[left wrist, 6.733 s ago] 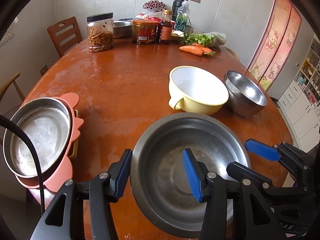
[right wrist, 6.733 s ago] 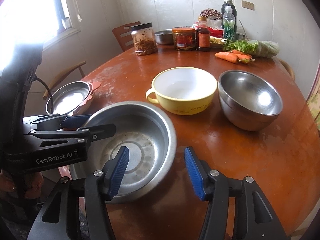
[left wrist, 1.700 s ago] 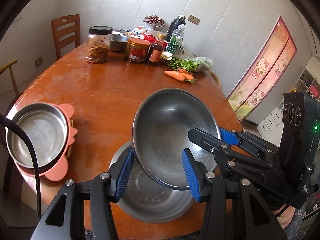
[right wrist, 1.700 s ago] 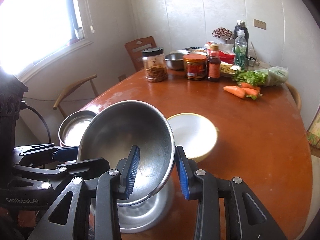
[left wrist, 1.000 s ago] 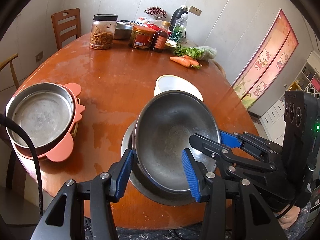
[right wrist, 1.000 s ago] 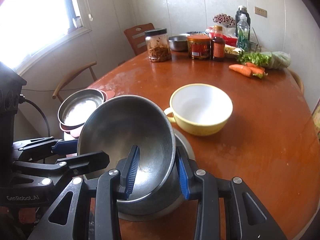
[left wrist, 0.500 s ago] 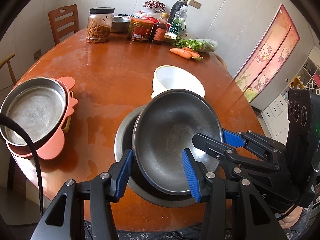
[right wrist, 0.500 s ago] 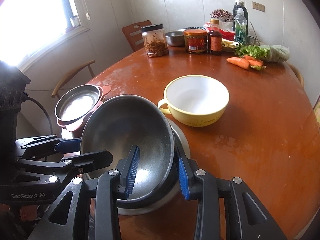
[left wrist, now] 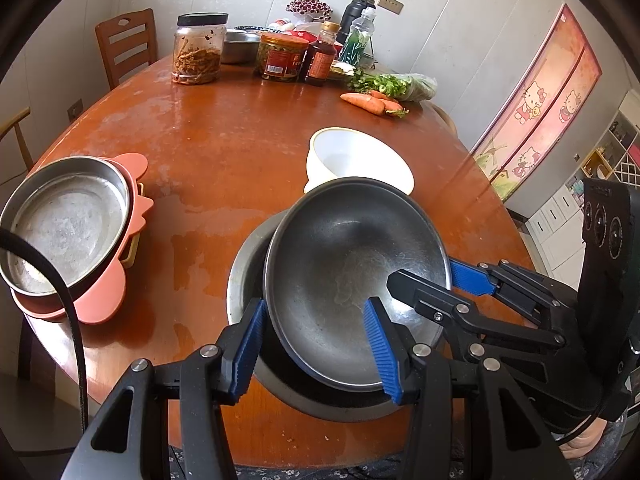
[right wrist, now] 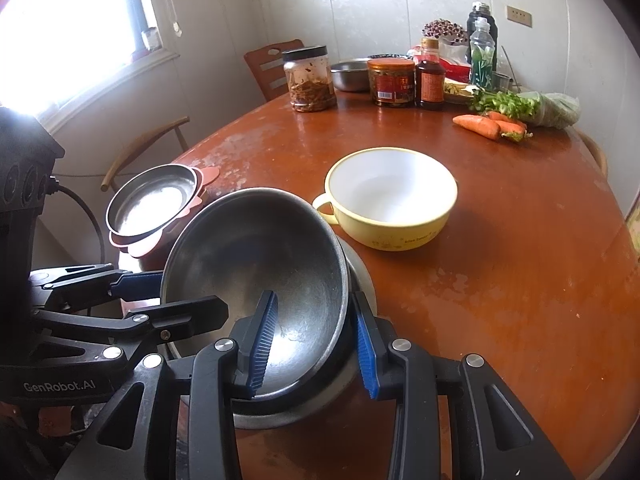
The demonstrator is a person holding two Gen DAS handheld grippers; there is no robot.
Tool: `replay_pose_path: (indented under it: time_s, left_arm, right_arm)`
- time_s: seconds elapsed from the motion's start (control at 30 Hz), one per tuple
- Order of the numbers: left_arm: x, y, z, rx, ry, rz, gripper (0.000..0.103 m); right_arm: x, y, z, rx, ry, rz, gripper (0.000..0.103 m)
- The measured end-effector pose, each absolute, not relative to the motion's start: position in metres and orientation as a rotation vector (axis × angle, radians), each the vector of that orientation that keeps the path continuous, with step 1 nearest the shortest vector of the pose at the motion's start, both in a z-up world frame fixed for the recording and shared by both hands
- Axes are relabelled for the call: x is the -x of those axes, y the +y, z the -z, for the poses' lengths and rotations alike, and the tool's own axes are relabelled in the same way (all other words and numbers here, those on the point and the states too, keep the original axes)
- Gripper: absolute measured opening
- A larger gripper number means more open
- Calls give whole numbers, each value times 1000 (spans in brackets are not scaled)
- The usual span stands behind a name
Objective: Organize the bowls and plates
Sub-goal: 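Lift the steel mixing bowl and lower it into the steel basin, then open the right tool to release the mixing bowl and withdraw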
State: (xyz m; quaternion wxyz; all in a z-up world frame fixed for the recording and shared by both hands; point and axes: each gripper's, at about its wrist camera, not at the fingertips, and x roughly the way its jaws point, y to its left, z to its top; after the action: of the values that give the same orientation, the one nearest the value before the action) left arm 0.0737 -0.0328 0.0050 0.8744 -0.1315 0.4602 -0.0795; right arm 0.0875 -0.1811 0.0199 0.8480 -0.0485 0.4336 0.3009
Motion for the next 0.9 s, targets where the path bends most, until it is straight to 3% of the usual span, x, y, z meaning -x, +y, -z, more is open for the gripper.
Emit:
replay_pose_path:
  time_s: [0.57,0.9]
  left_arm:
    - [-81,-32,-5,269,969,143,50]
    - [-89,-28,-14,259,953,125,51]
  right_arm:
    - [-95,-183,-20,82,917,-642,42]
    - [-105,-185,-25,54,928,-634,50]
